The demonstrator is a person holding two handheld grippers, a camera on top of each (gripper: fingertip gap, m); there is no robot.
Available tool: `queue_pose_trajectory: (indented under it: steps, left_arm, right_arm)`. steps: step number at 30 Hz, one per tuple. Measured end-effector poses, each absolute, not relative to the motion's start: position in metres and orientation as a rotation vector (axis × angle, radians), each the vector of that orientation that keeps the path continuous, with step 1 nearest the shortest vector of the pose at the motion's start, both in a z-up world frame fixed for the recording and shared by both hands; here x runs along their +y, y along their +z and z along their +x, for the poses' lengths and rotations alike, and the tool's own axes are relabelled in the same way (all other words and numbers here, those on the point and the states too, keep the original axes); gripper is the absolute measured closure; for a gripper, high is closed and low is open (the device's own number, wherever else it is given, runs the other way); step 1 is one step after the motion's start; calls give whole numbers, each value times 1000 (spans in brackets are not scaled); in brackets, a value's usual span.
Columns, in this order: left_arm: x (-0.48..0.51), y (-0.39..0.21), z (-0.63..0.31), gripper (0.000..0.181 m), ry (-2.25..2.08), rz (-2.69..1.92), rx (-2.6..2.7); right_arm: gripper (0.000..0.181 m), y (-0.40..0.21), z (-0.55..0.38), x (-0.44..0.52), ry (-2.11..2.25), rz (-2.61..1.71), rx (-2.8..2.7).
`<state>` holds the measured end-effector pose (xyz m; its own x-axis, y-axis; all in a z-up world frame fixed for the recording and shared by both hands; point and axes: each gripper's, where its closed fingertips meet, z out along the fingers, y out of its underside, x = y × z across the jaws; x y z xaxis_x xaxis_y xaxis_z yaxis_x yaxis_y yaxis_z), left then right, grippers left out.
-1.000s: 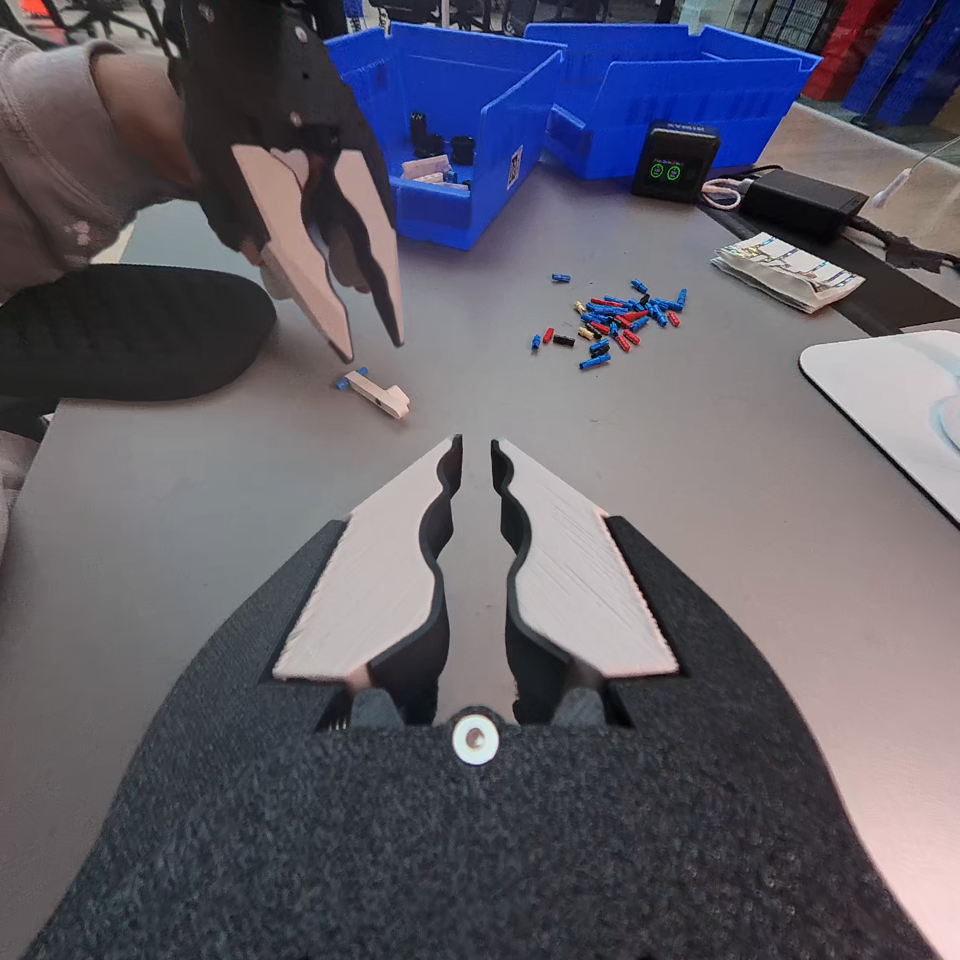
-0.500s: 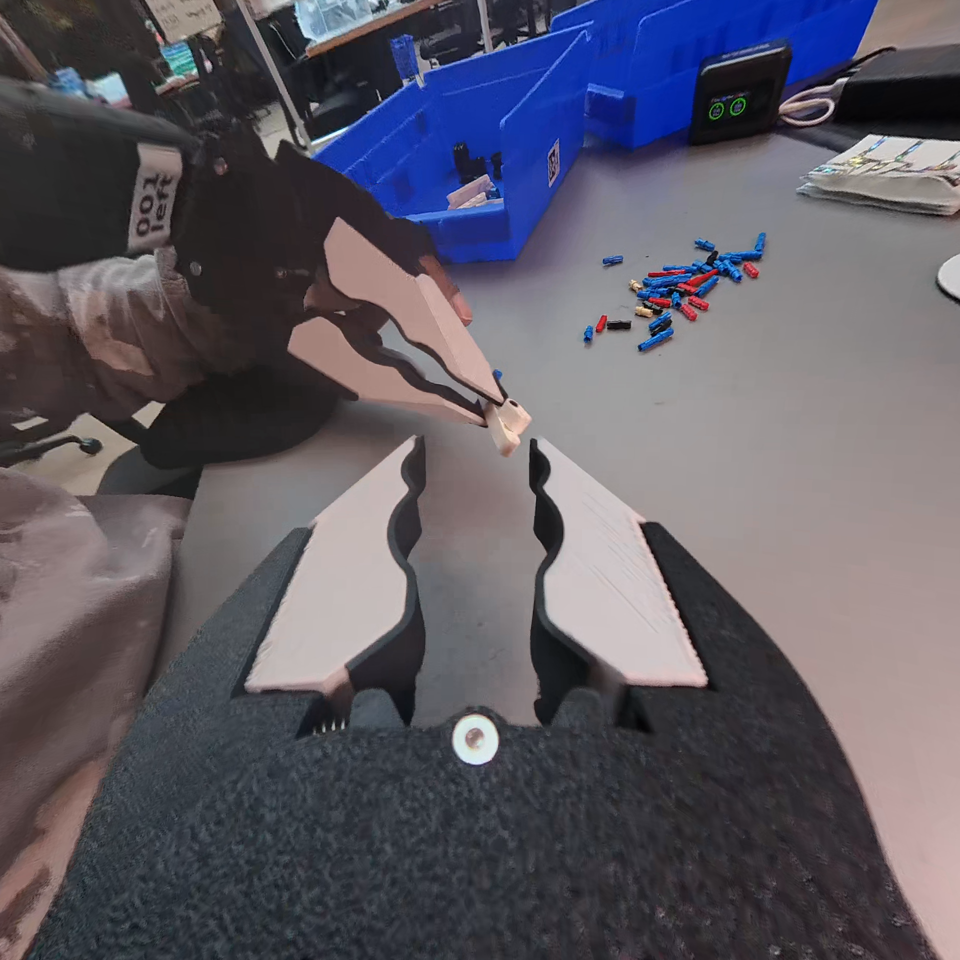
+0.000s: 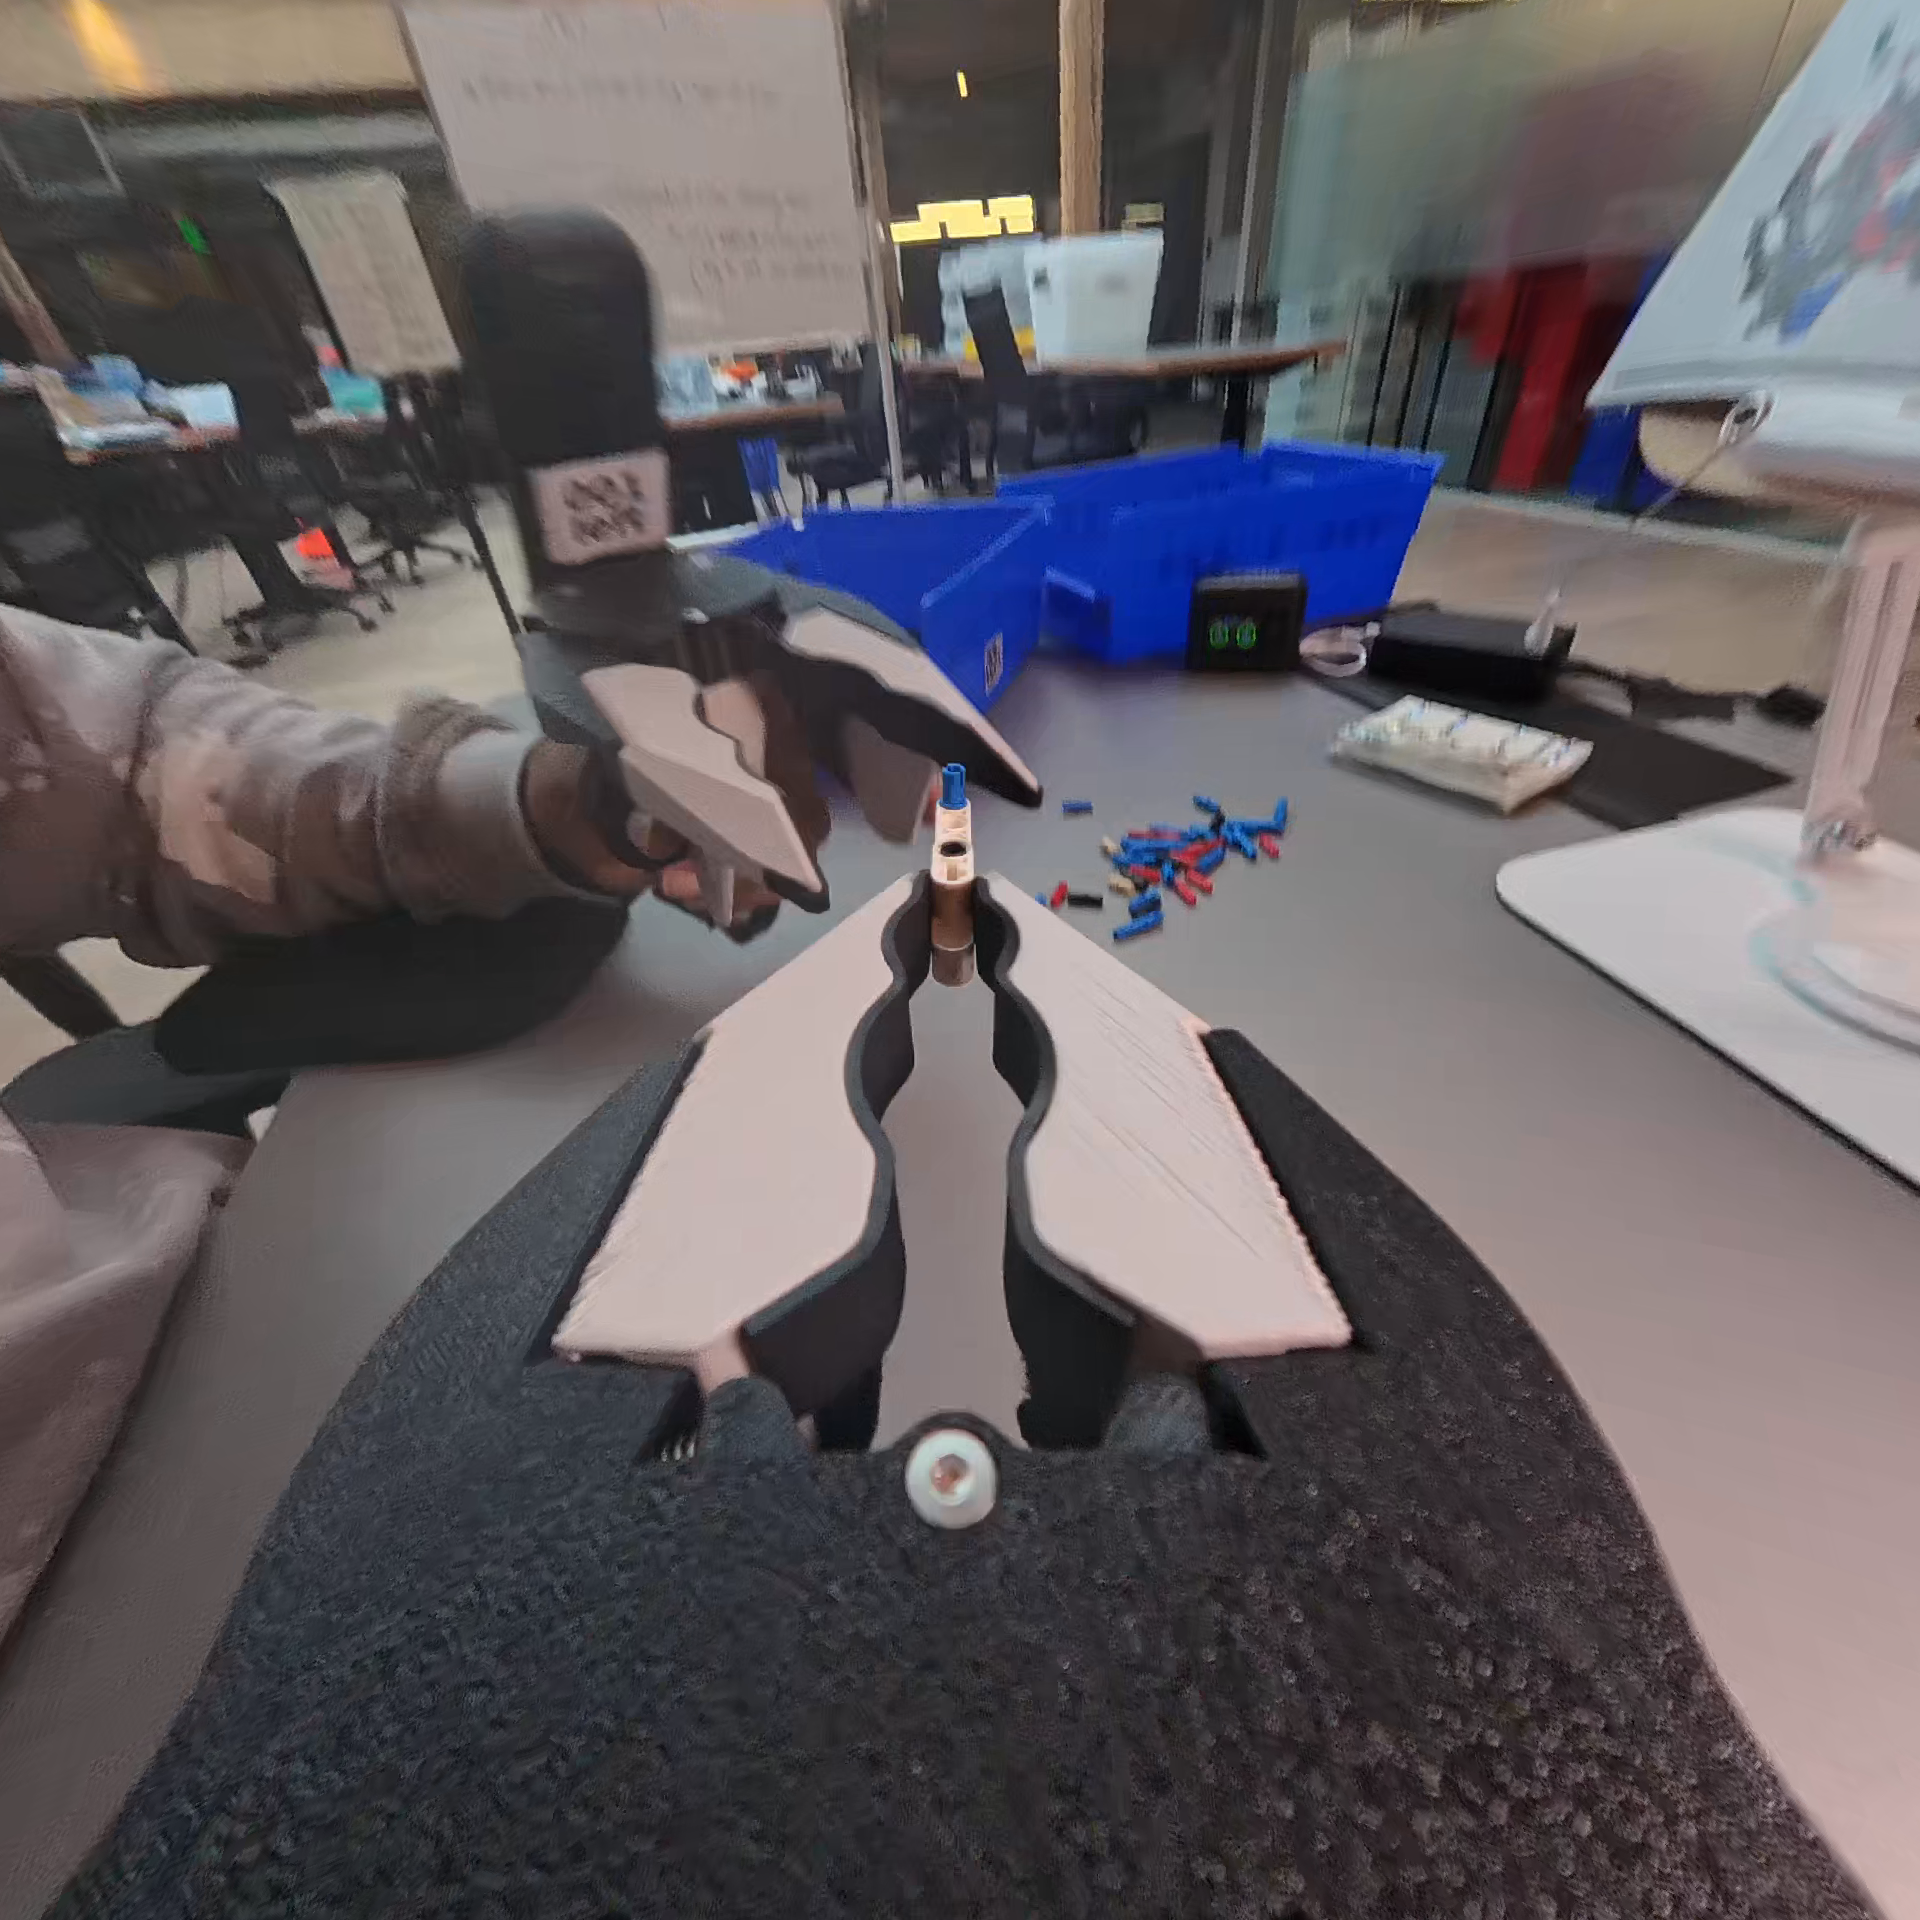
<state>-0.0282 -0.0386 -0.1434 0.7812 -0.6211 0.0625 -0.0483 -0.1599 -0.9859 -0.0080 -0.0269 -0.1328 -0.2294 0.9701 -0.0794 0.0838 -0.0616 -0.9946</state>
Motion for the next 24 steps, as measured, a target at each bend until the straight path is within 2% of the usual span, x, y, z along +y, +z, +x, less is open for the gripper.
queue_pose_trajectory:
  steps: [1,4,7,17,19,24]
  left_arm:
    - [-39,-137,-28,126,-757,-1660,421]
    - [-46,-116,-15,141,-1227,-1526,271]
    - [-51,-105,2,163,-1292,-1459,340]
    - [-63,-137,6,168,-1026,-1658,635]
    - [-68,-146,6,174,-1007,-1698,687]
    - [-71,-157,1,176,-1014,-1742,702]
  right_arm:
    - [175,-119,-5,-30,1442,-1129,-1359]
    - [175,-97,0,-41,1552,-1035,-1278]
    - [175,-100,-4,-49,1563,-1039,-1280]
    - [175,-134,-2,-63,1452,-1042,-1579]
    - [175,-144,-1,-67,1429,-1054,-1660]
    - [173,-158,3,-68,1435,-1097,-1740]
